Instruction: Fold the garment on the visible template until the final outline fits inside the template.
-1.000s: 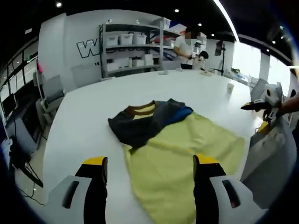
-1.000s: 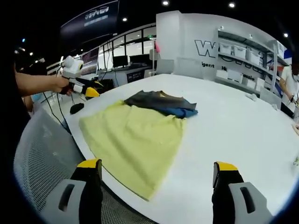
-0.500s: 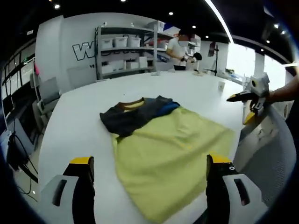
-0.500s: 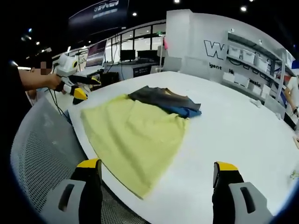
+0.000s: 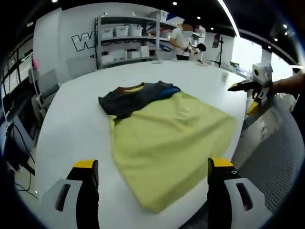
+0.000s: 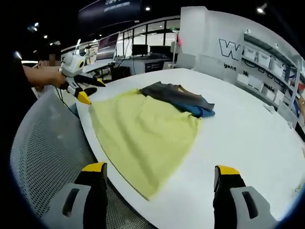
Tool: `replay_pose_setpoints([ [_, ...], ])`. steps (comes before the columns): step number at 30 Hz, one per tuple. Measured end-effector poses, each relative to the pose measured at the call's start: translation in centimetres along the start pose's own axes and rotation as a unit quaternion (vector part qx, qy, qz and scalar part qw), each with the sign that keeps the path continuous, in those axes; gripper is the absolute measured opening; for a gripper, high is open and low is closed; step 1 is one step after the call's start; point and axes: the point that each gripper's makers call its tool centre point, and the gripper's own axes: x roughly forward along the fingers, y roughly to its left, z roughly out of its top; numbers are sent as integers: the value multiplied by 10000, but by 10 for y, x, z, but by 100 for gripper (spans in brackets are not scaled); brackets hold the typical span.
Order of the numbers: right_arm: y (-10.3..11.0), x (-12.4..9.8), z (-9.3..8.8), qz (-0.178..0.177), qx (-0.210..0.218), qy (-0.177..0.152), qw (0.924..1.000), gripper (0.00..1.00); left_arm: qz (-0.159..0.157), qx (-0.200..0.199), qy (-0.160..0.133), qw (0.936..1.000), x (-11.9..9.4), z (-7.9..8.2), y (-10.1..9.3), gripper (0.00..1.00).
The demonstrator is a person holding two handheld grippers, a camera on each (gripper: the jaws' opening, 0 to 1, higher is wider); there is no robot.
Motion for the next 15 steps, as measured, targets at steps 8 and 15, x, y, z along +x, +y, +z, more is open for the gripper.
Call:
replay_pose_setpoints([
  [8, -1, 2, -8, 150, -36, 179, 9997, 83, 3, -158, 240, 9996, -1, -17, 3, 81],
  [15, 4, 5, -19, 415, -54, 369, 9984, 72, -135, -228, 502, 9984, -5, -36, 0, 69],
])
